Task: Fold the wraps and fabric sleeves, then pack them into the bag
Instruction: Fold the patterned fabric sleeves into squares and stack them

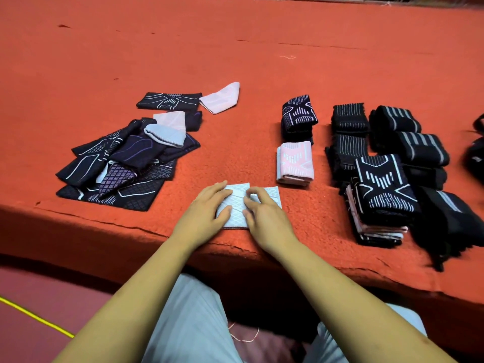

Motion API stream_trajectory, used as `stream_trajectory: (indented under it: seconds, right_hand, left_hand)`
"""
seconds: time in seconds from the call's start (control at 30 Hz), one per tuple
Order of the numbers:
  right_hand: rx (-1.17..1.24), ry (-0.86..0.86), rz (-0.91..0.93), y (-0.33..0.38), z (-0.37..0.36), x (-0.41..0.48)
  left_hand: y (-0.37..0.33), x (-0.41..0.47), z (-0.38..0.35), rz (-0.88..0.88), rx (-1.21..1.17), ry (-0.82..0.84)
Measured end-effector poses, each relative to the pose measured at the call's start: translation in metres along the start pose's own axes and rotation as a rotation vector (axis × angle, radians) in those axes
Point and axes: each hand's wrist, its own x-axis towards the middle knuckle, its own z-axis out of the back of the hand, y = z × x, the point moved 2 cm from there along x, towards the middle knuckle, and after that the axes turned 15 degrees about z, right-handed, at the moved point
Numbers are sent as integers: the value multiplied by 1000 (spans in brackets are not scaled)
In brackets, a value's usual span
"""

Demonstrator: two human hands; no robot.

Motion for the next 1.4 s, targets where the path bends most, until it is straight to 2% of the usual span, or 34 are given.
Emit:
stream_trajectory:
  seconds: [0.1, 0.2, 0.27, 0.4, 0.5, 0.67, 0.8, 0.87, 1.0, 1.07, 1.17, 1.2, 1.27, 1.4]
  right_hand:
    - [29, 30, 37, -3, 2, 5]
    - [172, -36, -11, -9, 3, 11]
    - [296, -82, -101, -11, 4, 11]
    - [533, -120, -225, -9, 20, 8]
    - [772, -187, -380, -12, 33, 8]
    - [961, -178, -497, -16, 38, 2]
    - [963, -286, -640, -31, 36, -5]
    - [1050, -329, -703, -35, 34, -9]
    - [1167, -358, -732, -37, 37, -11]
    - [1329, -365, -730, -33, 41, -11]
    - [1571, -392, -669, -31, 45, -12]
    - [1590, -412, -633, -29, 47, -13]
    - [1464, -473, -592, -29, 46, -15]
    - [842, -465, -508, -35, 49, -16]
  left_hand:
    - [0, 0, 3, 82, -32, -73]
    - [-8, 4, 8, 183, -167, -98]
    - [-18, 7, 15, 313, -385, -41]
    - [-38, 10, 24, 522, -1053, 175]
    - [-56, 11, 23, 530, -1235, 239]
    - [-74, 18, 10, 502, -1191, 264]
    - [-71, 23, -4, 574, -940, 92]
    - [-70, 24, -10, 637, -843, 111]
    - [-75, 27, -13, 655, -640, 206]
    - [-81, 26, -12, 649, -695, 221]
    - [-91, 24, -13, 642, -942, 235]
    - [-93, 23, -15, 634, -1032, 239]
    - [-96, 22, -19, 613, -1165, 243]
    - [-104, 22, -18, 593, -1291, 187]
